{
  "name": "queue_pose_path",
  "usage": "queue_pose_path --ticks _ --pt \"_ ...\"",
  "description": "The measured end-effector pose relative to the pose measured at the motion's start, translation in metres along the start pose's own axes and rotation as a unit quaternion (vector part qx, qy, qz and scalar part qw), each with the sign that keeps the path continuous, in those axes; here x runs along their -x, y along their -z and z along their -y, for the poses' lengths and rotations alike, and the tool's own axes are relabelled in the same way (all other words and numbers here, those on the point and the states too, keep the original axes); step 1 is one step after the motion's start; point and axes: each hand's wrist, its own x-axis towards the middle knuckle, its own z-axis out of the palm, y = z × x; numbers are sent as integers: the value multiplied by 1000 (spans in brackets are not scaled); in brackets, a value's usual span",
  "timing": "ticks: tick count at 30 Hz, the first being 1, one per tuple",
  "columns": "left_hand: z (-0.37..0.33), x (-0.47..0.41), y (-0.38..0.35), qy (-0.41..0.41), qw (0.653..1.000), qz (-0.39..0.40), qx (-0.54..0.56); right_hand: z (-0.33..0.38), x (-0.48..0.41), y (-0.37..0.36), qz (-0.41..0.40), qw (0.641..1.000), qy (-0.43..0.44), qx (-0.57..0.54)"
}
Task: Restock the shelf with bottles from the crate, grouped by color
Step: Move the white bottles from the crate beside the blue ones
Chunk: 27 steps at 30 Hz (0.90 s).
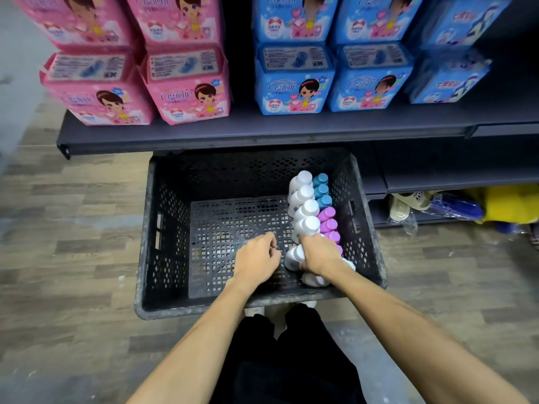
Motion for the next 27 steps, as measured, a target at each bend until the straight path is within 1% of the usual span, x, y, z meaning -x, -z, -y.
queue_pose_path --ticks 4,12,17,20,23,27 --pt "-7 -12 15 -11 1000 -19 0 0 3 22 -17 999 -6 -51" --pt "-25 -37 64 -61 995 -67 -27 3 8 106 -109 992 39 -40" --pt "-38 -51 106 -98 988 -113 -42 5 11 157 -166 981 58 -84" --pt "-49 -58 136 -130 979 -153 -40 -1 14 181 -199 963 85 -159" --pt "-62 -63 166 -155 970 -185 -34 -3 19 202 -249 935 113 -226" --pt "-77 -69 202 -194 954 -225 -46 1 25 228 -308 907 154 -244"
